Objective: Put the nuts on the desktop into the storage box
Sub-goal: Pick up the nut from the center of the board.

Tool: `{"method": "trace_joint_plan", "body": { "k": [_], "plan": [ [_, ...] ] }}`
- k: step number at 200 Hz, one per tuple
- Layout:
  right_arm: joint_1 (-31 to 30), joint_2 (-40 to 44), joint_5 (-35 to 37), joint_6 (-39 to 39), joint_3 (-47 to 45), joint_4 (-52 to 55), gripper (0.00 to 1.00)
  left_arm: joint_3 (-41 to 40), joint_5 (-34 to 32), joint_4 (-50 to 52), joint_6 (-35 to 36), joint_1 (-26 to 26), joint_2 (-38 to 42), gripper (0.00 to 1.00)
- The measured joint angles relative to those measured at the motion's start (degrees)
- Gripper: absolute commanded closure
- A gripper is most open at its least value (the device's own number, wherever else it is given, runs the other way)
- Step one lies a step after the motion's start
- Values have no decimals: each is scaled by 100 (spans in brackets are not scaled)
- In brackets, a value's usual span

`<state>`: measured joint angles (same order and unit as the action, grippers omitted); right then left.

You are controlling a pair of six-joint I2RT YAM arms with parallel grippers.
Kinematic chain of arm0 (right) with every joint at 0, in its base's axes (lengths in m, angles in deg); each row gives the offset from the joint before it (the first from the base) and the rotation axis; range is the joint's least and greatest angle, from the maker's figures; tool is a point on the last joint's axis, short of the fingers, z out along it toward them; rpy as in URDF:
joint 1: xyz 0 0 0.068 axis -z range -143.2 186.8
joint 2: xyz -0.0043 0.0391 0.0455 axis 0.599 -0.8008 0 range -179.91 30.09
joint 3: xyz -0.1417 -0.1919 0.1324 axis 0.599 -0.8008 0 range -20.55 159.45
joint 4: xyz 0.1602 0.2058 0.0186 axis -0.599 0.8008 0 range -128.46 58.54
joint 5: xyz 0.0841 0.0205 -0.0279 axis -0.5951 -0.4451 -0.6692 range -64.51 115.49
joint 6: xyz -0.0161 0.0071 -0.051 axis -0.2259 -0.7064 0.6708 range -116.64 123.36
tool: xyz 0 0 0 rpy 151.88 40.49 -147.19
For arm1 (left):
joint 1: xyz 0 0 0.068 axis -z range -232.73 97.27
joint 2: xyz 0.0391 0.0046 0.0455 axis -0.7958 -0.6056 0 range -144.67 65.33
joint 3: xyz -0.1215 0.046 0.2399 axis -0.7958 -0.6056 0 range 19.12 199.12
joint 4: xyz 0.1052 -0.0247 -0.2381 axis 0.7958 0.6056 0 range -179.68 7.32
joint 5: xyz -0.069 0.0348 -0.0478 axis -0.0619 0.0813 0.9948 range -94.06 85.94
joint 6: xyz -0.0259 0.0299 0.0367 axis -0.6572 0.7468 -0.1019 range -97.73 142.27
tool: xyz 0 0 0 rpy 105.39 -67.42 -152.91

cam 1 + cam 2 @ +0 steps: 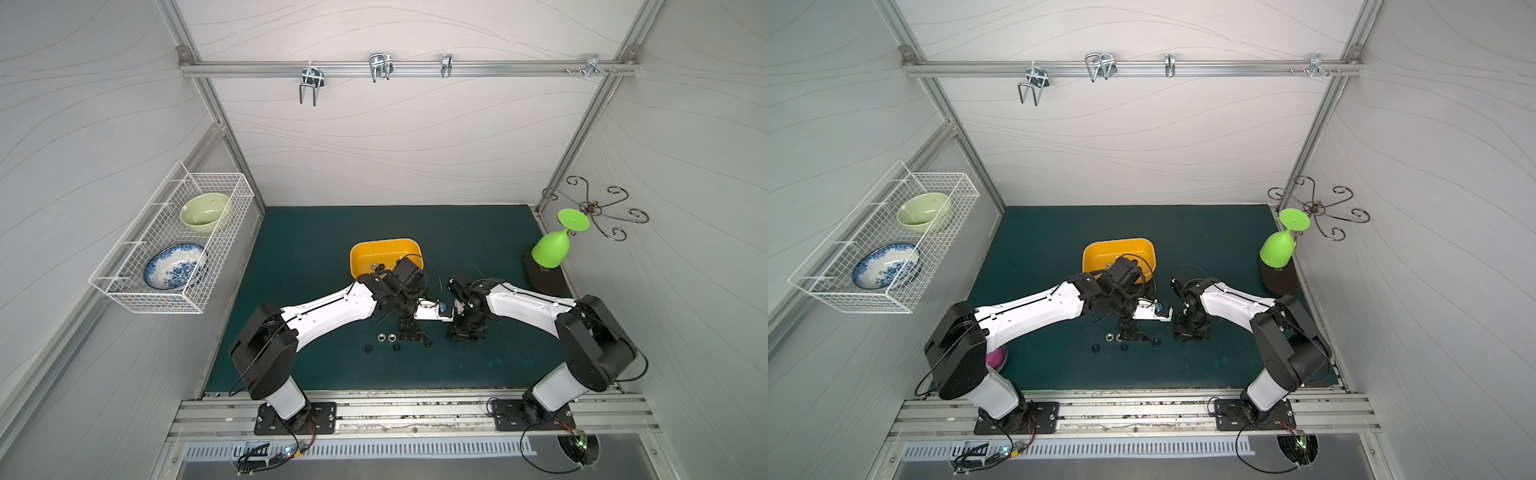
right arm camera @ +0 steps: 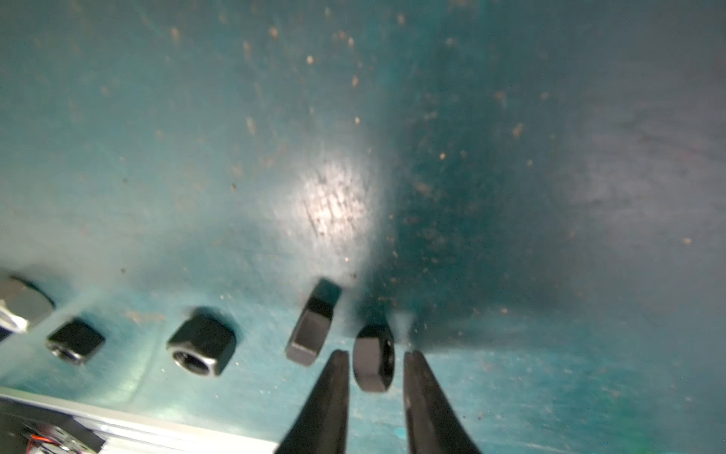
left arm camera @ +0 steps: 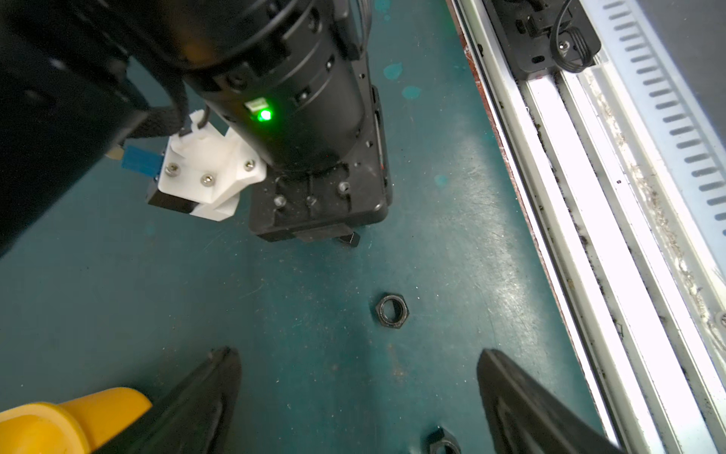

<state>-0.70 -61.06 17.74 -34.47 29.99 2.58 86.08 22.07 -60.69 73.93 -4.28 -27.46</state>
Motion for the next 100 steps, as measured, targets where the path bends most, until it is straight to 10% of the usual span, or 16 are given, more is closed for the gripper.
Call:
{"method": "trace_joint_plan", "body": {
  "k": [100],
  "plan": [
    [0,-39,79,37,42,33,98,-57,-2,-44,-2,0,-7,2]
  ]
}}
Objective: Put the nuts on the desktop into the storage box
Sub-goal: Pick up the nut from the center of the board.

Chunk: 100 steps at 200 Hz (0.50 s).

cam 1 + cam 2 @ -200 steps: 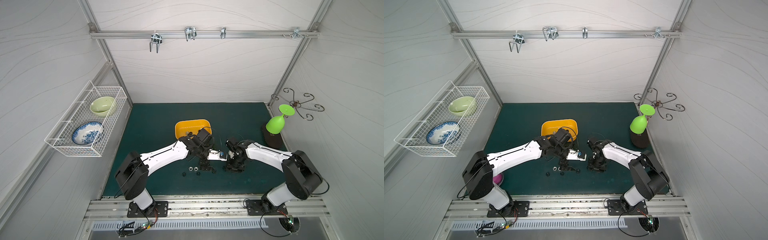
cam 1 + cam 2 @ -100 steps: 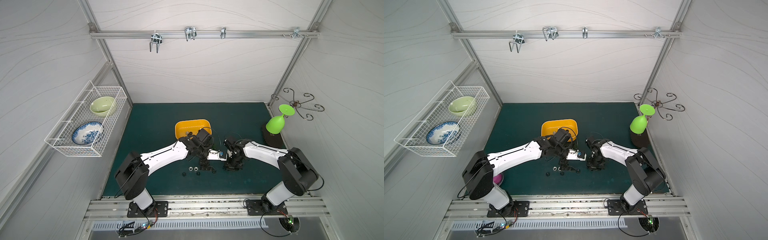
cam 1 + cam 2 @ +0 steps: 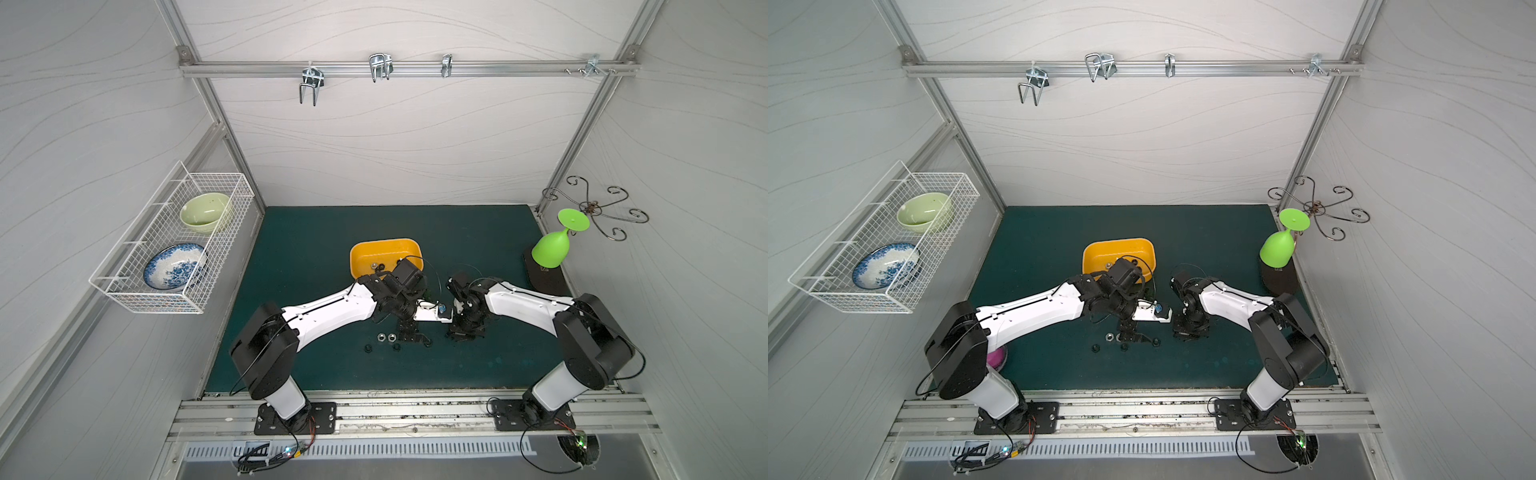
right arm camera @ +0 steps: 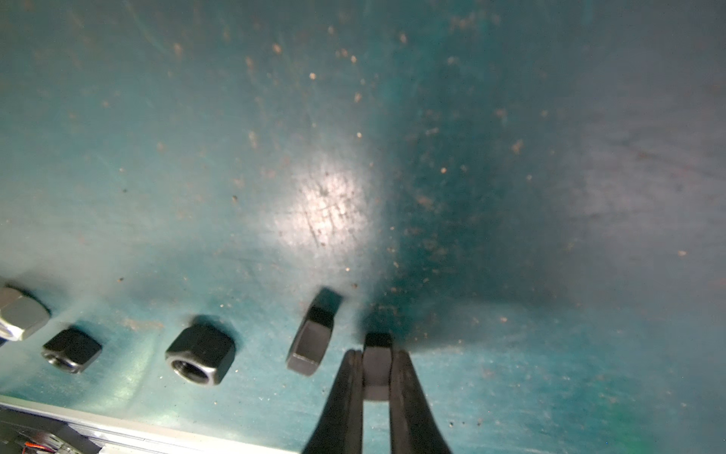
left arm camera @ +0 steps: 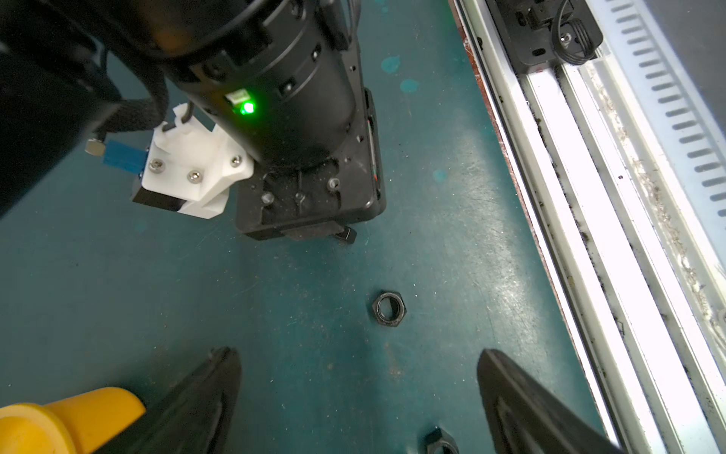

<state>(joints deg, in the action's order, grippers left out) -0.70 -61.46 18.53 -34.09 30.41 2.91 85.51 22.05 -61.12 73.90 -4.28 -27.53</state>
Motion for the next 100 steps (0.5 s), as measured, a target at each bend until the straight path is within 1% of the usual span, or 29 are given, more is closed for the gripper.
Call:
{"method": "trace_joint_plan", "body": {
  "k": [28,55,76,100],
  "plan": [
    [0,98,81,0,13,50,98,0,2,11,0,0,0,1],
    [0,431,118,-17,55,208,98,33,22,116,-9,-48,0,2],
    [0,763,195,-28,179,400,97,138,168,236,-87,-144,0,2],
    [0,1119,262,-42,435,629,98,337,435,361,-238,-385,2,2]
  ]
}}
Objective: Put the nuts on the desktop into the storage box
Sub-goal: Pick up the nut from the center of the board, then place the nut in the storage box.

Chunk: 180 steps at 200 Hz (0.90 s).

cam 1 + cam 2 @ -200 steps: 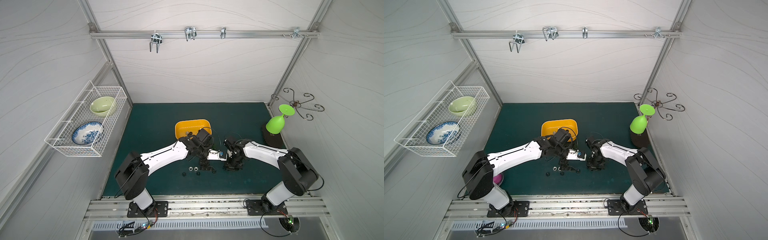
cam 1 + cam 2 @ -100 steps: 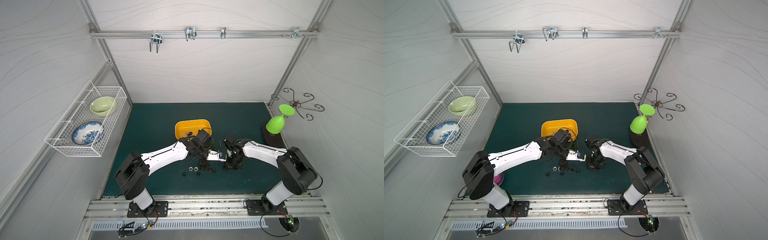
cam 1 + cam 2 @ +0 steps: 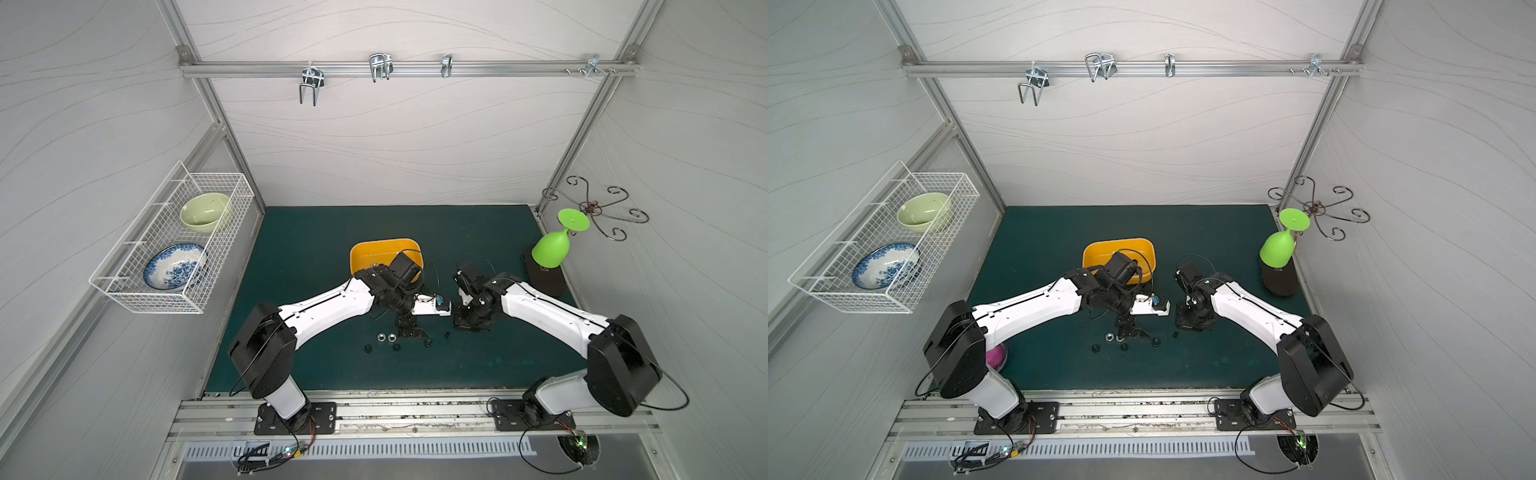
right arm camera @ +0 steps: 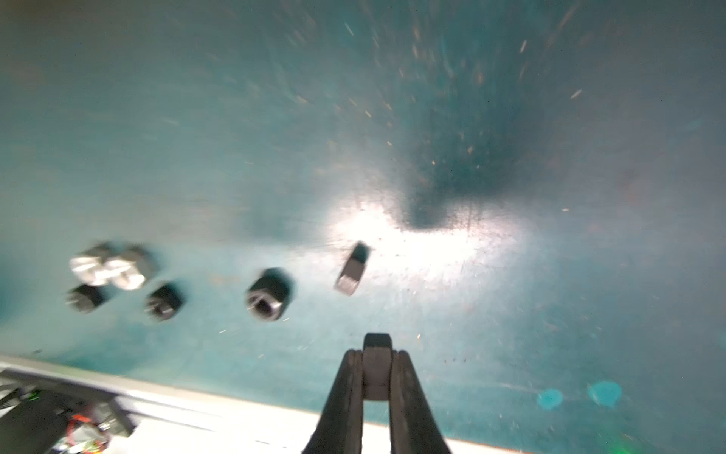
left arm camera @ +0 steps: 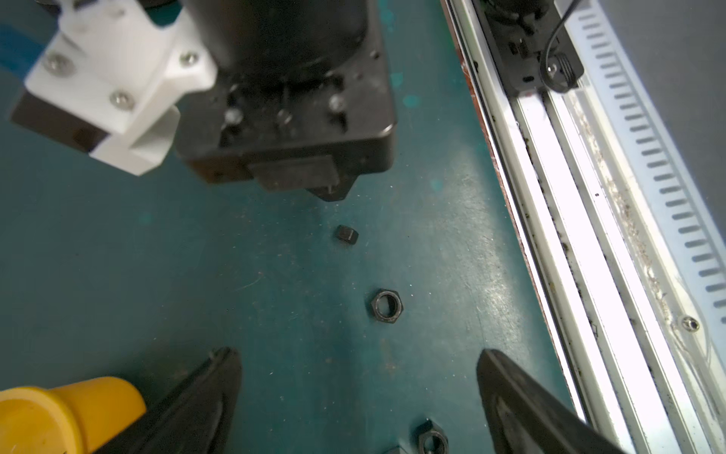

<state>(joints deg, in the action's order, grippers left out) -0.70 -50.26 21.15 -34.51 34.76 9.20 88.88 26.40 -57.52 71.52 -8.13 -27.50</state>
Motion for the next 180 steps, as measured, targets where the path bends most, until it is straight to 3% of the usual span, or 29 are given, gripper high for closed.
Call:
{"method": "trace_joint_plan", "body": {
  "k": [82,180],
  "plan": [
    [0,363,68,22,1327,299,98,699,498,295,-632,-682,164,2],
    [0,-699,-87,308,2957,42,98,898,391,74,-1515,-1373,378,2]
  ]
}}
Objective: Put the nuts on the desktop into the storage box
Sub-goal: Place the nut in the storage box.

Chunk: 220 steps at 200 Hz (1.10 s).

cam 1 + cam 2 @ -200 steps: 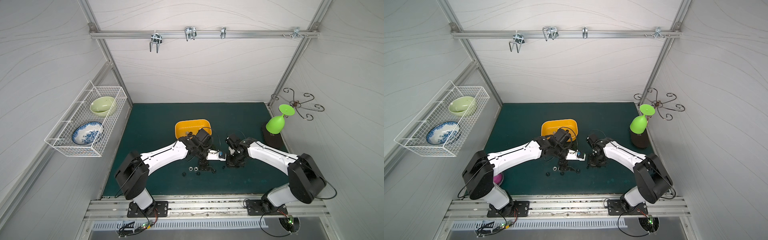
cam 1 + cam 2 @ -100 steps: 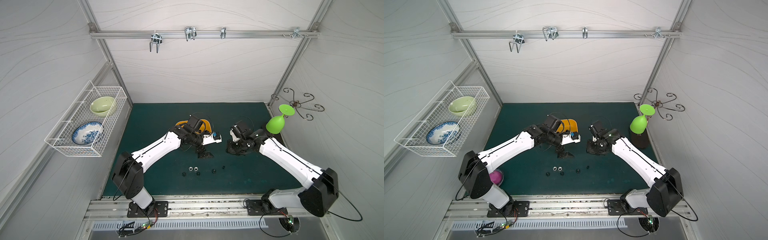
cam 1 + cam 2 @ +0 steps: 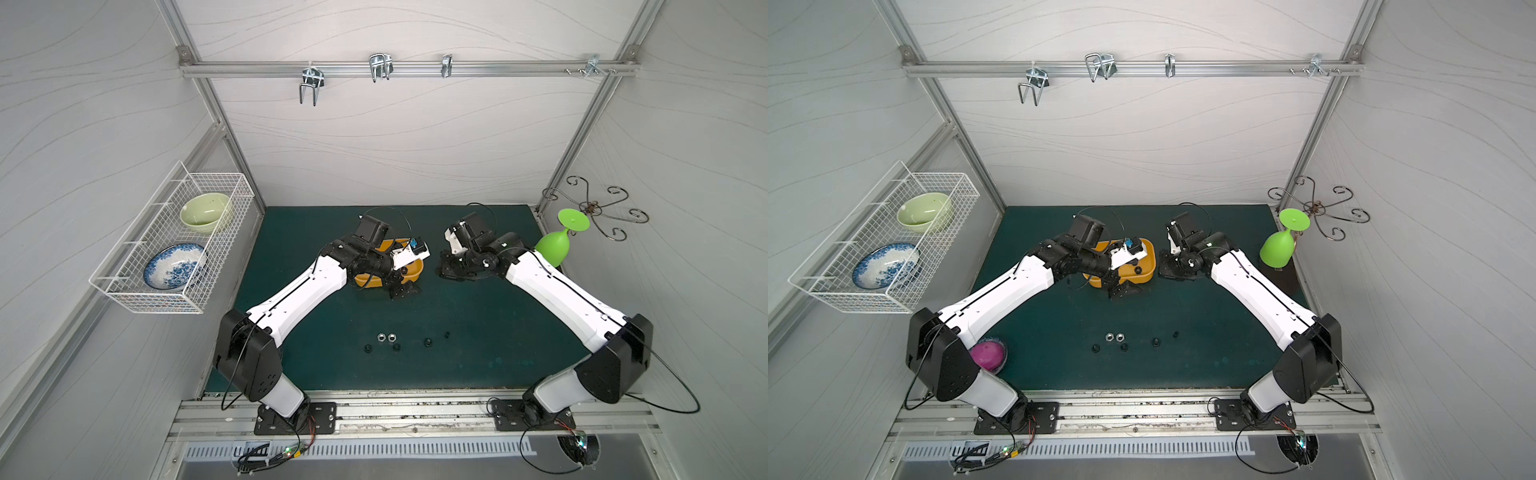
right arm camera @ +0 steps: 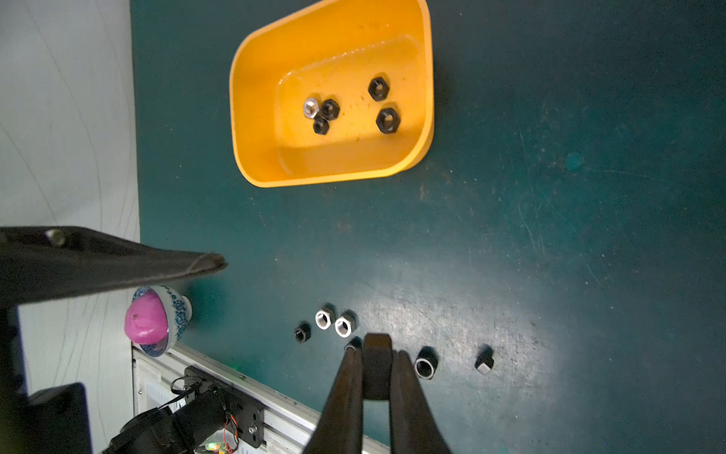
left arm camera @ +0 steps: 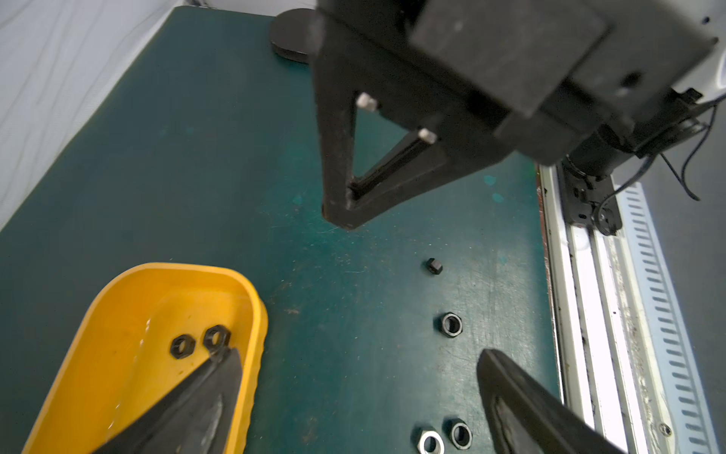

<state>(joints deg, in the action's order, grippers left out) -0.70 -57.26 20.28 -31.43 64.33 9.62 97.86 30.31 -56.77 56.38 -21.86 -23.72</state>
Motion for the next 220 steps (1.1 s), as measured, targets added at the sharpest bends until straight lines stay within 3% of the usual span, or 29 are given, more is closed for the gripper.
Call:
{"method": "trace_joint_plan", "body": {
  "k": [100,220],
  "plan": [
    [-17,-686,-33,83,411,-802,98,-33,-111,-837,-1025,-962,197,2],
    [-37,-2129,208,227,1047,-1445,100,-496,402,-1353,-1318,-1596,208,2]
  ]
}}
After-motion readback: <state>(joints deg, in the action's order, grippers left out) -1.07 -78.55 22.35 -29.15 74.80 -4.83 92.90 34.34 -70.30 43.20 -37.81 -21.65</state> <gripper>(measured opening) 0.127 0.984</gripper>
